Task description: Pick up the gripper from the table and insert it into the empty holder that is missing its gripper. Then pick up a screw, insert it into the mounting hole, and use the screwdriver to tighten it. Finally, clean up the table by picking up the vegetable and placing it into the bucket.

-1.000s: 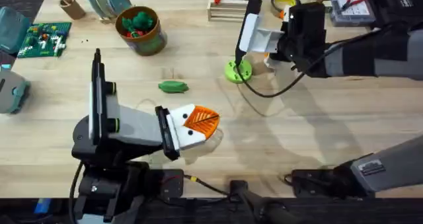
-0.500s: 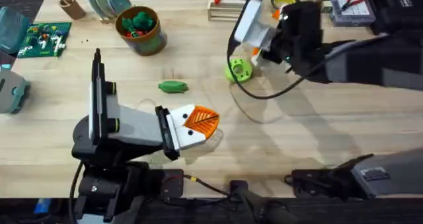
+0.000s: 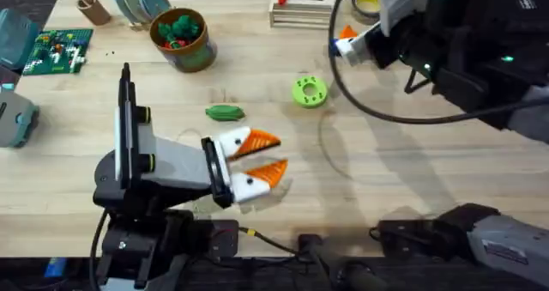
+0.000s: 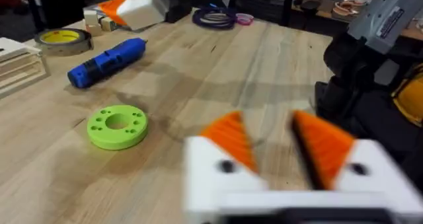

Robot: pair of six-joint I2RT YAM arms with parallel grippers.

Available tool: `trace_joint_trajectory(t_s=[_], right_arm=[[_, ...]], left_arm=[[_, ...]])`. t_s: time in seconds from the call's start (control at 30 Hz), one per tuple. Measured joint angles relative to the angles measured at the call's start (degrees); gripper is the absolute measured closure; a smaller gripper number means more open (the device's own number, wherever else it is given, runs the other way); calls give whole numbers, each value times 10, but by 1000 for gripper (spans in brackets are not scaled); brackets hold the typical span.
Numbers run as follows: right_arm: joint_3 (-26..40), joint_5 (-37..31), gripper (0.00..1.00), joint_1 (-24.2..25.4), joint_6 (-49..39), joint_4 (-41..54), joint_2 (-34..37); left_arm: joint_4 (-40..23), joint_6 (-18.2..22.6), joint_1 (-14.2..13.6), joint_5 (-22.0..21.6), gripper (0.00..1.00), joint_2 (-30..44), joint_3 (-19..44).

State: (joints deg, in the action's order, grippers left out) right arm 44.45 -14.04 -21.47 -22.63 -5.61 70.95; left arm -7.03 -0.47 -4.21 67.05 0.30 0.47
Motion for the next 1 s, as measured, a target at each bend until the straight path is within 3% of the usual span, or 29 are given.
trace_joint_trajectory(t_s=[0.07,0.1,0.13,0.3,0.33,0.8,0.9,1.0], right_arm=[[0,0,10,-1,39,25,-16],[0,0,9,-3,57,36,-25],[0,0,10,-6,73,45,-32],[0,2,10,-34,135,76,-62],[0,2,10,-41,146,78,-66],[0,4,10,-129,196,79,-77],[0,4,10,-133,199,79,-77],[0,4,10,-135,208,79,-77]], left_arm=[[0,1,0,0,941,0,0],[0,1,0,0,981,0,0],[0,4,0,0,909,0,0],[0,2,0,-1,134,0,0],[0,0,0,0,43,0,0],[15,-3,0,-25,8,0,0],[-31,-27,0,-62,8,0,21],[-167,-52,0,-138,8,0,89]])
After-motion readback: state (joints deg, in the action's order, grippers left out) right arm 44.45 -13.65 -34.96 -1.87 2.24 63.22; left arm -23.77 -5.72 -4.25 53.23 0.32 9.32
